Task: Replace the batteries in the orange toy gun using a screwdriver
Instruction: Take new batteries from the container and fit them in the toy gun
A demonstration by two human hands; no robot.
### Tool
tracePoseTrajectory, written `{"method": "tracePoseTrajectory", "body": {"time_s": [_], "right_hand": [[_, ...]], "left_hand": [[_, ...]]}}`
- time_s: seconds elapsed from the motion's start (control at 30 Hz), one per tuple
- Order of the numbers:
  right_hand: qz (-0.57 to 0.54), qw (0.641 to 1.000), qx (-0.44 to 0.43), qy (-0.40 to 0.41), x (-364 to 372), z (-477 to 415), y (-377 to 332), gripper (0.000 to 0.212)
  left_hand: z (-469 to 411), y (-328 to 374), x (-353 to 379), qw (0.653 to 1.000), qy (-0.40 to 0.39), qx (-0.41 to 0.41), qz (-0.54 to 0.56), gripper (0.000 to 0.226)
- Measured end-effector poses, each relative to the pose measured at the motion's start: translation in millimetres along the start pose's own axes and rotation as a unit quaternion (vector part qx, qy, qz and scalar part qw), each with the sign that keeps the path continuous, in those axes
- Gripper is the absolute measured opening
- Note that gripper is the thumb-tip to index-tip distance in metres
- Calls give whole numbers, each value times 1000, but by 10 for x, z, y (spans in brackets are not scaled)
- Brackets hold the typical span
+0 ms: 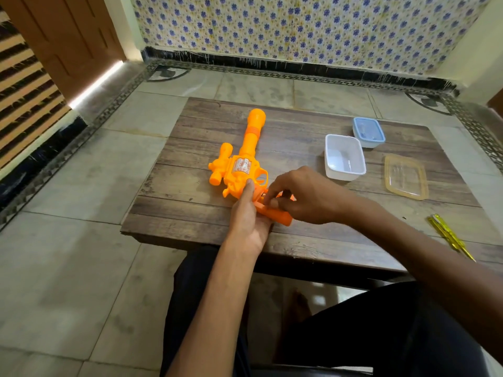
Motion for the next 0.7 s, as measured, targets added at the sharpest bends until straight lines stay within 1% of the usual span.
{"method": "tracePoseTrajectory", "body": {"time_s": [0.07,0.13,0.2,0.27,0.33,0.43,0.47,0.5,0.6,0.63,0.67,0.7], "right_hand": [[8,999,-2,-36,-87,1,-10,25],[6,999,0,-33,-148,-7,-7,27],[-20,999,17,-21,-162,-29,0,26],[-37,998,50,2,-128,-68,16,24],[-19,995,84,42,-57,-107,41,24],[12,988,132,85,31,-124,64,36],[-2,986,147,78,35,-131,82,38],[-32,984,165,55,25,-134,100,38],[-117,964,233,-55,-1,-157,174,32],[-128,957,251,-70,2,-170,196,31],[-134,952,268,-65,10,-183,221,31],[-138,948,285,-43,31,-201,231,35]], "left_hand": [[4,-9,3,1000,0,3,3,47],[4,-20,13,1000,5,8,9,48],[-5,-28,16,1000,6,12,7,48],[1,-30,20,1000,9,8,4,48],[0,-24,15,1000,21,6,-6,47],[-43,4,-30,999,49,12,-20,47],[-57,14,-42,998,55,13,-22,48],[-61,18,-52,998,57,14,-27,49],[-47,-19,-38,998,57,9,-39,49],[-42,-36,-34,998,58,8,-38,49],[-42,-54,-20,998,56,7,-36,50],[-40,-61,-9,998,51,7,-31,51]]}}
Point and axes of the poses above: each hand's wrist, its own z-axis away from the middle knuckle, its own x-axis out of the palm, y = z × x, the point moved 1 cm from there along -z, towards the middle knuckle, and after that the axes turned 2 degrees about y, right-handed, at the moved point
